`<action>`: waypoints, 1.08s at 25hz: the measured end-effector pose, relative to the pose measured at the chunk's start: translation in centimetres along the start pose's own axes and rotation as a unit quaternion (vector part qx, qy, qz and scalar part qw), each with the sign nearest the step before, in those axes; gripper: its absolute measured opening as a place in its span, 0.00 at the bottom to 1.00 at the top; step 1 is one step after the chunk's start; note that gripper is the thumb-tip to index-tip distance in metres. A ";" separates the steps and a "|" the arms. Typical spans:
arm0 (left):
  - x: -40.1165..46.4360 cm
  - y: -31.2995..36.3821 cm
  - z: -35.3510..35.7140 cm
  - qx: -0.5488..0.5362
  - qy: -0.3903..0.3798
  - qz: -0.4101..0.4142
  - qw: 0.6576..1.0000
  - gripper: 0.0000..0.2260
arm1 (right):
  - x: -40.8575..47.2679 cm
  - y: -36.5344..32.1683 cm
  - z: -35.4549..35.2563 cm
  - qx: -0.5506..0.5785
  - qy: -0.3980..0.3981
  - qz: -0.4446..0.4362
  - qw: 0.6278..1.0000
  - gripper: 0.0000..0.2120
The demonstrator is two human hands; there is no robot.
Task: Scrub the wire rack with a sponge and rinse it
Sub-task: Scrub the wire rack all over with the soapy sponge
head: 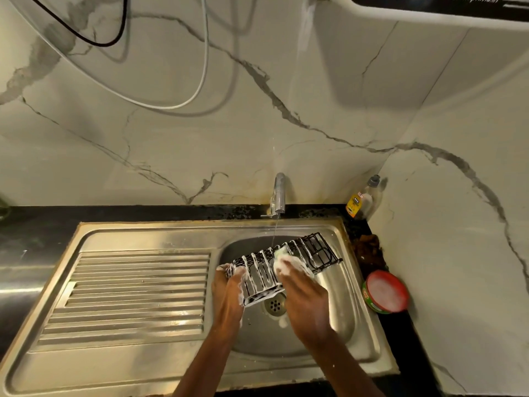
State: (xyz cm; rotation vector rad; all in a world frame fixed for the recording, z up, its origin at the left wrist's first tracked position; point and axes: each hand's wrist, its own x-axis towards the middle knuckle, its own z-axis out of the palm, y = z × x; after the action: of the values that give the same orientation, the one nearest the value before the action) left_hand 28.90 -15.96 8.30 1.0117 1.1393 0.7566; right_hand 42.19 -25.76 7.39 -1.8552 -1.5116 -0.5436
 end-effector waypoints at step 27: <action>0.1 2.2 0.7 -0.030 0.013 -0.078 0.996 0.15 | -1.9 0.9 -2.0 -0.043 0.008 -0.025 0.999 0.17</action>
State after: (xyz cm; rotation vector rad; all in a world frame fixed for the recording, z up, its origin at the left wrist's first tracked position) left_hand 29.66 -15.24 10.40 0.8535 1.1963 0.6759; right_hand 42.76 -28.61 7.26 -1.8766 -1.5503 -0.6554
